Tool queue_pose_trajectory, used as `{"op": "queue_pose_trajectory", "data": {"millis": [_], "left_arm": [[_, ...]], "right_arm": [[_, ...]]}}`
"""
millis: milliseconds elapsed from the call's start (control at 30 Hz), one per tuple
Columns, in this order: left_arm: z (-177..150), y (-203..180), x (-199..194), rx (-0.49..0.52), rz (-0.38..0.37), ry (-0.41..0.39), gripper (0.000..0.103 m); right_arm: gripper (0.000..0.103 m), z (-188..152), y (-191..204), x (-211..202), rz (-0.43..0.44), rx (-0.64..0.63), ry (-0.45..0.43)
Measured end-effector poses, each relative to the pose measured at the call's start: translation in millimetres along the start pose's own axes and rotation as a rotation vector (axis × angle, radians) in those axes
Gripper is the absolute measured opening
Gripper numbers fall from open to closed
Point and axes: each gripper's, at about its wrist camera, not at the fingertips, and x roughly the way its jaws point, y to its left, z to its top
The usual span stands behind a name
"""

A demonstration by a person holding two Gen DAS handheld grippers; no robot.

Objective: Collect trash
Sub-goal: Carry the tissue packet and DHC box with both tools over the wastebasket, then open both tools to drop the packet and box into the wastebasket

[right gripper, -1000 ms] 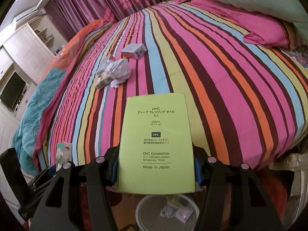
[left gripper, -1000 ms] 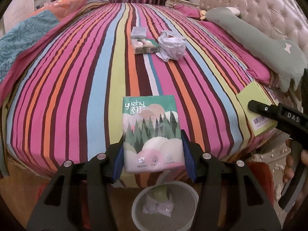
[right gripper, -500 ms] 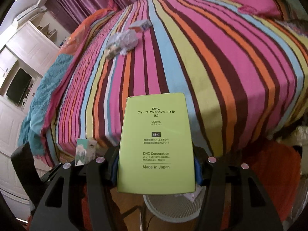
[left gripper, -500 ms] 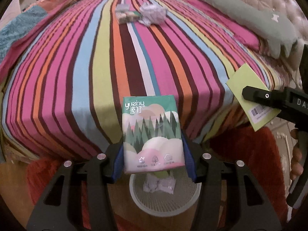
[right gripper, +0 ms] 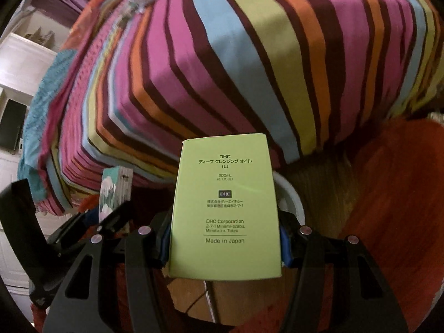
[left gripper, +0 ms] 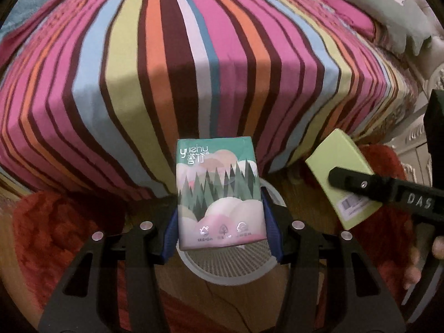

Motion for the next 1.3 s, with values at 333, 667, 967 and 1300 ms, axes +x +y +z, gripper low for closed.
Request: {"op": "queue_pose_trajectory", "data": {"millis": [333,667,967,1300], "left_arm": [[-6,-2,36,-0.012,-0.016,0.151,0.051],[-11,1,75,-0.052,-0.026,0.311,0.051],[-19,-6,101,-0.058,-0.027,0.419,0.051],[-26,11,119,-0.144,-0.028,0.517,0.081]], "right_arm": [[0.055,-8,-5,30,-0.035,0.021,0.140],[0.055,-9,-14,69,-0.061,0.091,0.305],[0.055,-10,-14,101,-0.108,0.098,0.391],[0.086,-14,-35,120,-0.126,0.209,0.448]]}}
